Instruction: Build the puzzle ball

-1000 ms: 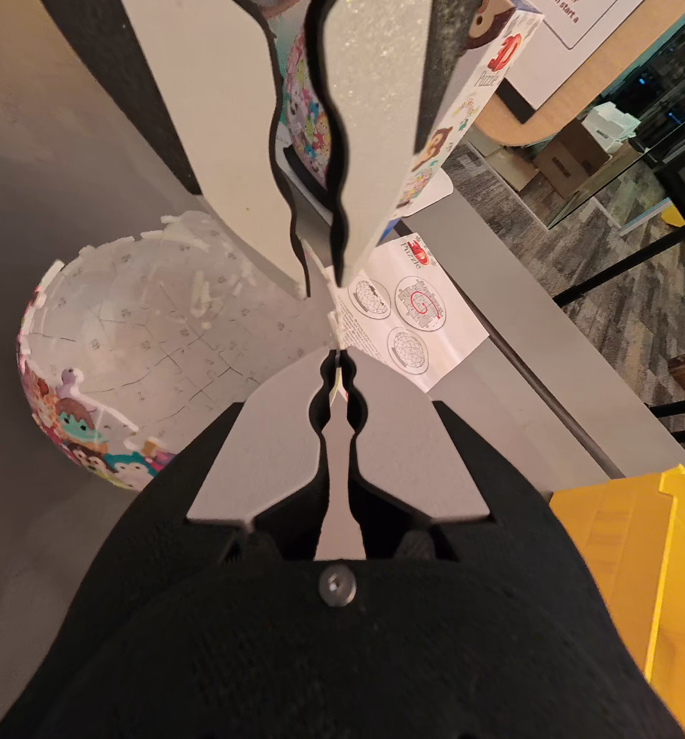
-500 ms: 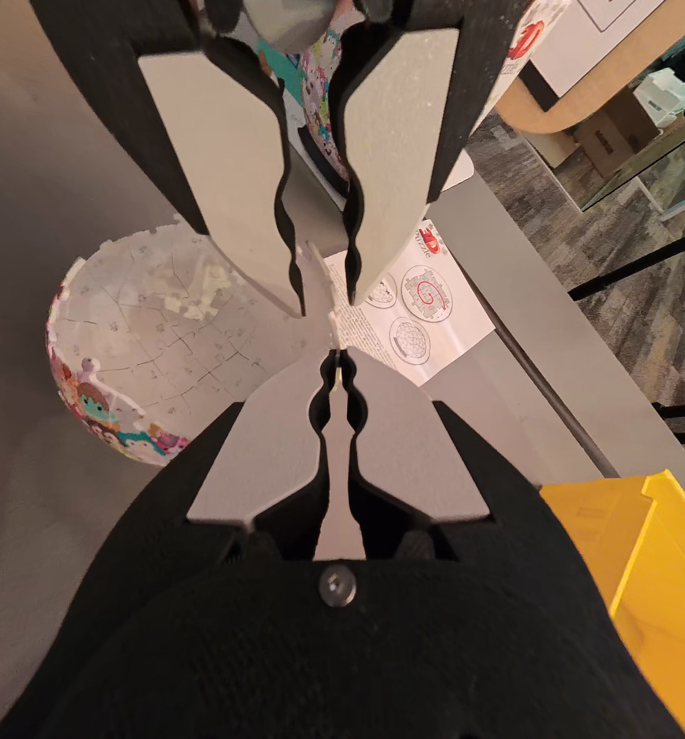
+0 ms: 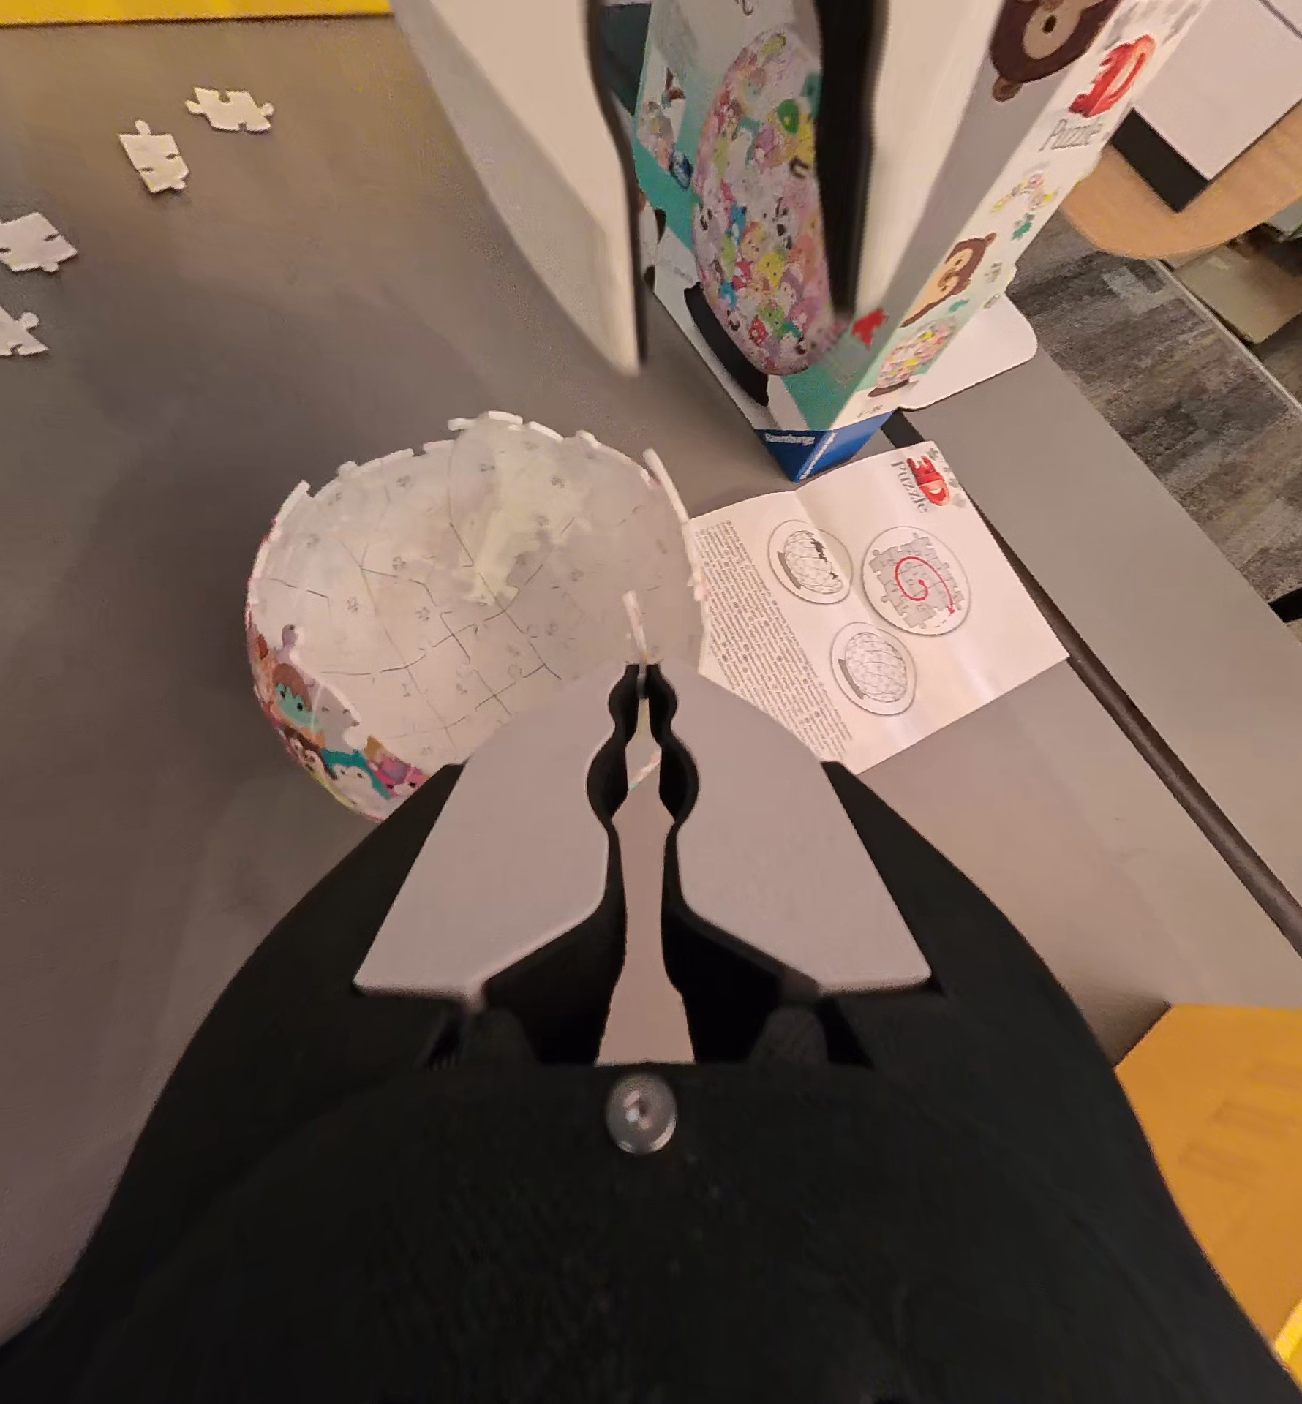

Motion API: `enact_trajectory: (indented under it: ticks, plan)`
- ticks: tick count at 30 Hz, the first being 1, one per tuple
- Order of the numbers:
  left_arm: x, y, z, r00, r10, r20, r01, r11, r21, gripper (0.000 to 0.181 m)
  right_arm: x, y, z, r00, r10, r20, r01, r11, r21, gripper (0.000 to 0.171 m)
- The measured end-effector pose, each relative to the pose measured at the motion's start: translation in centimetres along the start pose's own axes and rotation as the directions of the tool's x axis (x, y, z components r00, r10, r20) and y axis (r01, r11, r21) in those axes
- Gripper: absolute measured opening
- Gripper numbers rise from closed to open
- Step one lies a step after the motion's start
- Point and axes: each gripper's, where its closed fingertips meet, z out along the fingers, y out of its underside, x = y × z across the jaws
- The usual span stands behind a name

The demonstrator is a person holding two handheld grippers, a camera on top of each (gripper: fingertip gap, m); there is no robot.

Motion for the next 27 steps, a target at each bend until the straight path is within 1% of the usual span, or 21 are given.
enact_trajectory:
  ticks: [3,6,7,8,10,11,12,13,14,16,17,18,19,20,21,22,23,24,25,26,27]
  plan:
    - [0.1,-3.3,-3.4,0.998,-0.047,0.049,0.035,0.974,0.223,0.035,0.4,-0.3,-0.6,1.0,0.006,-0.012,-0.006,1.0,0.02,0.003]
    - [-0.1,-6.0,-7.5,0.985,-0.102,0.14,0.033,0.905,0.424,0.042,0.8,-0.8,-1.5,1.0,0.021,-0.013,-0.02,0.999,0.035,0.003]
    - [-0.4,-6.7,-8.9,0.974,-0.137,0.183,0.03,0.87,0.491,0.053,1.0,-1.0,-1.8,1.0,0.021,-0.011,-0.021,0.999,0.037,0.003]
    - [-0.8,-7.2,-10.1,0.958,-0.182,0.221,0.031,0.833,0.553,0.069,1.2,-1.2,-2.0,1.0,0.024,-0.006,-0.023,0.999,0.034,0.003]
    - [-1.2,-7.4,-11.6,0.934,-0.246,0.26,0.037,0.79,0.612,0.08,1.5,-1.4,-2.2,1.0,0.019,0.022,-0.02,1.0,0.014,0.003]
    - [-1.6,-7.2,-11.9,0.917,-0.267,0.295,0.033,0.791,0.611,0.09,1.8,-1.5,-2.3,0.999,0.017,0.027,-0.018,1.0,0.003,0.003]
    - [-2.0,-6.9,-12.0,0.897,-0.283,0.34,0.023,0.798,0.603,0.094,2.0,-1.7,-2.4,0.999,0.012,0.038,-0.012,1.0,-0.001,0.003]
    - [-2.5,-6.5,-12.2,0.869,-0.306,0.389,0.015,0.802,0.597,0.094,2.1,-1.9,-2.5,0.999,0.004,0.054,-0.004,1.0,0.0,0.003]
    - [-2.6,-6.5,-12.5,0.854,-0.318,0.411,0.0,0.791,0.612,0.089,2.2,-2.1,-2.5,0.998,0.0,0.066,0.0,1.0,-0.002,0.003]
    - [-1.8,-7.8,-14.1,0.864,-0.318,0.391,-0.072,0.69,0.72,0.05,2.5,-2.0,-2.5,0.996,-0.003,0.088,0.005,1.0,-0.02,0.003]
    - [-1.6,-8.3,-15.1,0.854,-0.313,0.416,-0.133,0.641,0.756,0.047,2.6,-1.9,-2.5,0.995,-0.005,0.101,0.008,1.0,-0.026,0.003]
    - [-1.3,-8.6,-15.8,0.842,-0.303,0.446,-0.187,0.611,0.769,0.034,2.6,-1.8,-2.4,0.994,-0.006,0.11,0.009,1.0,-0.025,0.003]
    - [-0.9,-8.7,-15.9,0.842,-0.278,0.462,-0.218,0.608,0.763,0.017,2.7,-1.8,-2.4,0.993,-0.001,0.118,0.003,1.0,-0.018,0.003]
    - [-0.7,-8.6,-15.7,0.839,-0.256,0.48,-0.234,0.626,0.744,0.013,2.7,-1.8,-2.3,0.991,0.009,0.132,-0.009,1.0,-0.006,0.003]
    - [-0.7,-8.4,-15.2,0.835,-0.239,0.497,-0.241,0.652,0.719,0.004,2.6,-1.9,-2.2,0.989,0.018,0.144,-0.02,1.0,0.013,0.003]
    - [-0.4,-8.4,-14.5,0.844,-0.199,0.498,-0.251,0.674,0.695,0.0,2.5,-1.9,-2.2,0.989,0.026,0.149,-0.031,0.999,0.033,0.003]
    - [-0.5,-8.4,-13.9,0.847,-0.199,0.493,-0.238,0.688,0.685,0.0,2.4,-1.9,-2.3,0.987,0.033,0.158,-0.042,0.998,0.051,0.003]
    - [-1.0,-8.3,-13.5,0.848,-0.232,0.477,-0.196,0.699,0.688,0.0,2.2,-1.9,-2.3,0.983,0.041,0.177,-0.053,0.997,0.063,0.003]
    - [-1.1,-8.5,-12.8,0.866,-0.256,0.43,-0.14,0.701,0.699,0.0,2.0,-1.8,-2.4,0.98,0.049,0.191,-0.063,0.996,0.066,0.003]
    - [-1.1,-8.7,-12.1,0.887,-0.264,0.378,-0.089,0.708,0.701,0.0,2.1,-1.6,-2.4,0.98,0.054,0.189,-0.068,0.995,0.068,0.003]
    - [-1.2,-9.0,-11.7,0.895,-0.263,0.362,-0.069,0.718,0.692,0.0,2.2,-1.4,-2.3,0.981,0.06,0.183,-0.073,0.995,0.065,0.003]
